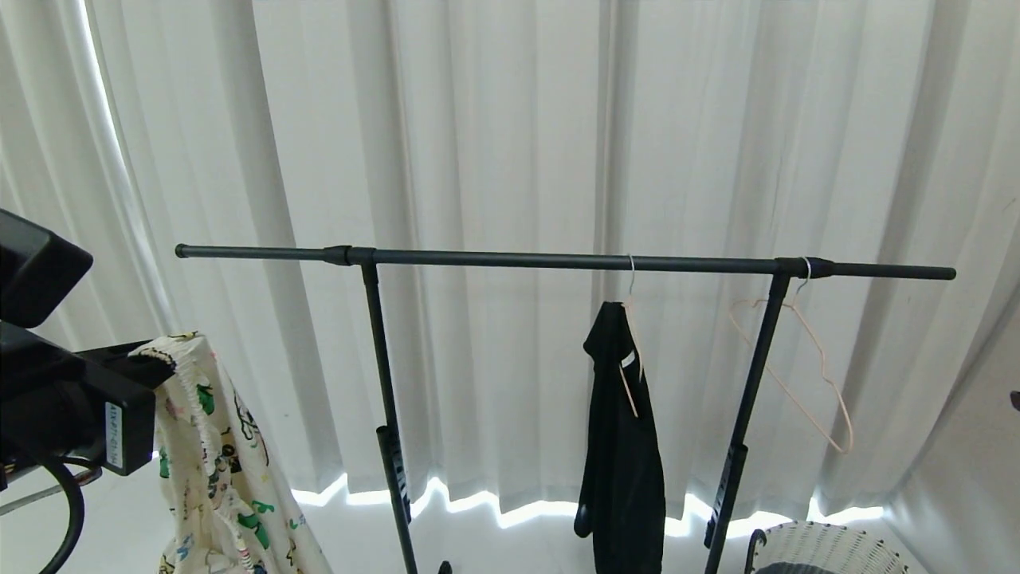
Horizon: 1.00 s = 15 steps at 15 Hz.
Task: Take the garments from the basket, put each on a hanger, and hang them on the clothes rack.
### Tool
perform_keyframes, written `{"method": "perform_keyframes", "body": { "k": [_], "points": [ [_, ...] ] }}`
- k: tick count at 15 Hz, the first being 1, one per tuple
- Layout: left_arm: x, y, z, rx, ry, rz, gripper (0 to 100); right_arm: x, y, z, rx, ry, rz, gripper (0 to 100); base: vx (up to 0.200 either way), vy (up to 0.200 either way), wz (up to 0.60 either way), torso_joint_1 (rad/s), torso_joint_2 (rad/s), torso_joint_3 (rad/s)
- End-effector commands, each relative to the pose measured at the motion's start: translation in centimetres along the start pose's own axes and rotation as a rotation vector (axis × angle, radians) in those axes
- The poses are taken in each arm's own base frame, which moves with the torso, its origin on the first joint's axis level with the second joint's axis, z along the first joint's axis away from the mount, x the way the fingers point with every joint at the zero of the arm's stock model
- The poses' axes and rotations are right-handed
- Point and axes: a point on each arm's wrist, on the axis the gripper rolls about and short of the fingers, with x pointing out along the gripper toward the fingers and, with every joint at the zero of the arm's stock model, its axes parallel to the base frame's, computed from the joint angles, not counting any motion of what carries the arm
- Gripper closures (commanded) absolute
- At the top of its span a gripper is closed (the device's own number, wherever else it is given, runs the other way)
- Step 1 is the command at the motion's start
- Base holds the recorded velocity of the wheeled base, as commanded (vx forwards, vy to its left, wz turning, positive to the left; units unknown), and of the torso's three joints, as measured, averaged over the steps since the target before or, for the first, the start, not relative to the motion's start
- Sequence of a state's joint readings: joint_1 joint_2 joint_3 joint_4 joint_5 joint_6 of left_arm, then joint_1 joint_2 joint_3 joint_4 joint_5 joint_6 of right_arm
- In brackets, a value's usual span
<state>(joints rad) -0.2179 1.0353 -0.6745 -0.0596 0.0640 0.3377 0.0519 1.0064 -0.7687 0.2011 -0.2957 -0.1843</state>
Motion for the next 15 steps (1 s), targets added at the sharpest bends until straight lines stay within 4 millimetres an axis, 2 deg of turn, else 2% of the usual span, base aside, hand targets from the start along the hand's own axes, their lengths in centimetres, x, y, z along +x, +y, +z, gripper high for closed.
{"method": "perform_keyframes", "body": {
  "k": [1,8,9,11,13,14,15],
  "points": [
    [0.0,0.0,0.0,0.002,0.000,0.001,100,0.0,0.0,0.0,0.001,0.001,0.002,0,0.200,0.000,0.00,0.002,0.01,0.007],
    [1.0,-0.3,0.6,0.007,0.009,-0.032,100,0.6,0.4,-0.1,-0.006,0.010,0.099,0,0.200,0.000,0.00,0.006,0.00,0.003],
    [1.0,-0.5,0.6,0.009,0.006,-0.045,100,1.2,0.4,-0.1,-0.003,0.034,0.101,0,0.200,0.000,0.00,0.007,0.01,-0.002],
    [1.0,-0.7,0.7,0.016,-0.001,-0.058,100,2.7,0.4,-0.5,0.005,0.097,0.081,0,0.000,0.000,0.00,0.000,0.00,0.000],
    [1.3,-1.0,0.9,0.026,0.000,-0.080,100,5.1,0.9,-0.3,0.062,0.119,0.124,0,0.000,0.000,0.00,0.000,0.00,0.000],
    [1.3,-1.0,0.9,0.026,0.000,-0.080,100,5.5,1.0,-0.3,0.068,0.126,0.132,0,0.000,0.000,0.00,0.000,0.00,0.000],
    [1.5,-1.1,0.9,0.027,0.008,-0.082,100,7.1,1.4,-0.5,0.089,0.173,0.143,0,0.000,0.000,0.00,0.000,0.00,0.000]
  ]
}}
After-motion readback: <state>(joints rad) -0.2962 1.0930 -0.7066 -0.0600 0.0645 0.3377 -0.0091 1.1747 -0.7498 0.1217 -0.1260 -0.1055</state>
